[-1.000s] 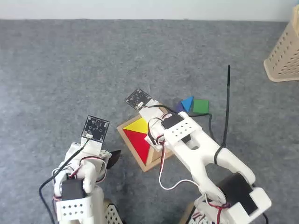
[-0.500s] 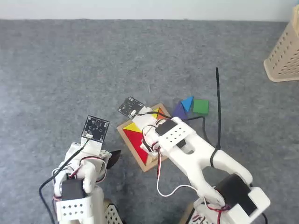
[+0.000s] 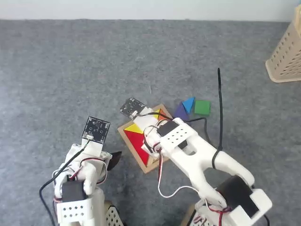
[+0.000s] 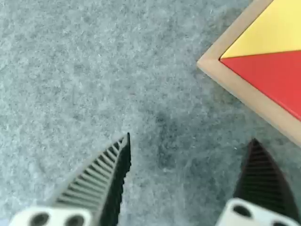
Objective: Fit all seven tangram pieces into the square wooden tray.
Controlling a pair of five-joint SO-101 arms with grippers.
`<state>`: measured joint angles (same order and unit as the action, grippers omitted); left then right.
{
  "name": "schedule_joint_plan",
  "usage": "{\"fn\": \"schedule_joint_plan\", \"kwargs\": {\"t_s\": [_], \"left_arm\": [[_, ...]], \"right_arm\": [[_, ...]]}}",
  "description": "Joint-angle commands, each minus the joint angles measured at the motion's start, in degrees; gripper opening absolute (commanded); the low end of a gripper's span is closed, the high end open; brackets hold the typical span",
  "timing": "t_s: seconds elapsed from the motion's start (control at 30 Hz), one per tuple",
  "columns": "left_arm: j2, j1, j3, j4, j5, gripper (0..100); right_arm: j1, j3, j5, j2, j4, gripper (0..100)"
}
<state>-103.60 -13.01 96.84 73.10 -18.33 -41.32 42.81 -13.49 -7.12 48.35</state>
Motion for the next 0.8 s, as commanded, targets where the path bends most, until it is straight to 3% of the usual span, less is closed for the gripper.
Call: {"fn": "schedule_joint_plan", "kwargs": {"t_s": [0.0,0.33,0.77], "left_arm": [[-0.8,0.3,-0.3,0.0,-0.3,35],[-0.8,0.3,-0.3,0.0,-0.3,35],[-0.8,0.3,-0.3,0.0,-0.3,35]], "right_arm": [[3.3,-0.2,0.2,-1.8,-0.7,0.8],[7.2,3.7,0.1,-1.9,-0.7,0.7],[6.9,0.4,2.9,-7.4,-0.6,0.8]]}}
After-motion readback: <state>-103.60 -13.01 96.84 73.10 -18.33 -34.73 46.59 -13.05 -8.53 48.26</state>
